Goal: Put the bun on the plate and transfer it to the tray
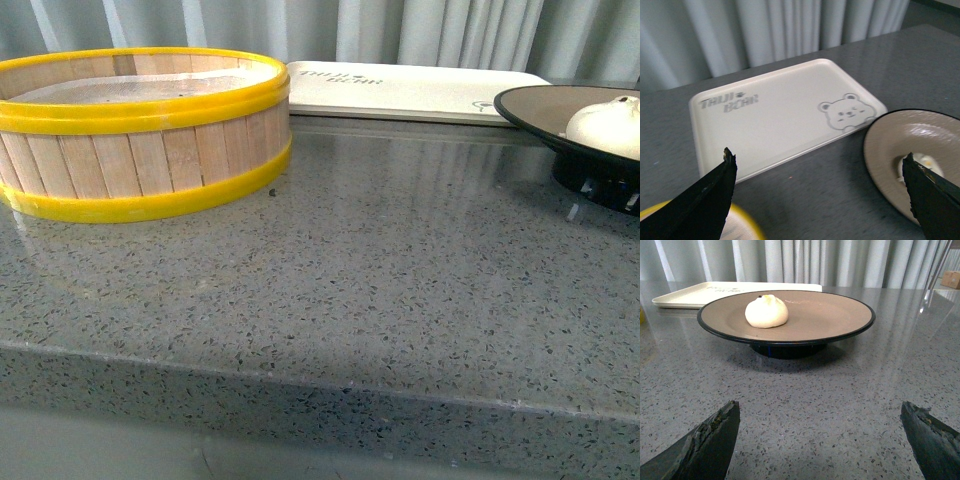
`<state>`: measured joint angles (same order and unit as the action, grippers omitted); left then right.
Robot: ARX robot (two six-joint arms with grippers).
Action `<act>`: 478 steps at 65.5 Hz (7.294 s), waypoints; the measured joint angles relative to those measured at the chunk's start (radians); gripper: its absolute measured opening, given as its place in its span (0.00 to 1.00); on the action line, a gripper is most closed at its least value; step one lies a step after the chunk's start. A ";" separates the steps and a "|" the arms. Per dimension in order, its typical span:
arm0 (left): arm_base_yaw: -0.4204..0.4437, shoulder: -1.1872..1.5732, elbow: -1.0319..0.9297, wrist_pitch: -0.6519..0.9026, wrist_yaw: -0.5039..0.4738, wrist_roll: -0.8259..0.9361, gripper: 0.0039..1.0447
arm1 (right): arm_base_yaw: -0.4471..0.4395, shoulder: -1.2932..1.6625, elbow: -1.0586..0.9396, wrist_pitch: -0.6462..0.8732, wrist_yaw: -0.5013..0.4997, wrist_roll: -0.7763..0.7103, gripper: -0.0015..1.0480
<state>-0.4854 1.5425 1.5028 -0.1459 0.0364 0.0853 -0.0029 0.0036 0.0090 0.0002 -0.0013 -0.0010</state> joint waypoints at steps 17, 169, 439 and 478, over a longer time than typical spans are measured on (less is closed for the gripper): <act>0.364 -0.274 -0.389 0.082 0.127 0.040 0.94 | 0.000 0.000 0.000 0.000 0.000 0.000 0.92; 0.485 -1.489 -1.477 0.167 -0.037 -0.087 0.04 | 0.000 0.000 0.000 0.000 0.000 0.000 0.92; 0.485 -1.539 -1.477 0.146 -0.037 -0.088 0.94 | -0.137 2.263 1.888 0.091 -0.462 1.284 0.03; 0.485 -1.539 -1.477 0.146 -0.037 -0.088 0.94 | -0.138 2.181 1.778 0.043 -0.486 1.218 0.45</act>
<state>-0.0002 0.0036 0.0257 0.0006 -0.0006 -0.0025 -0.1413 2.1849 1.7874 0.0433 -0.4870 1.2175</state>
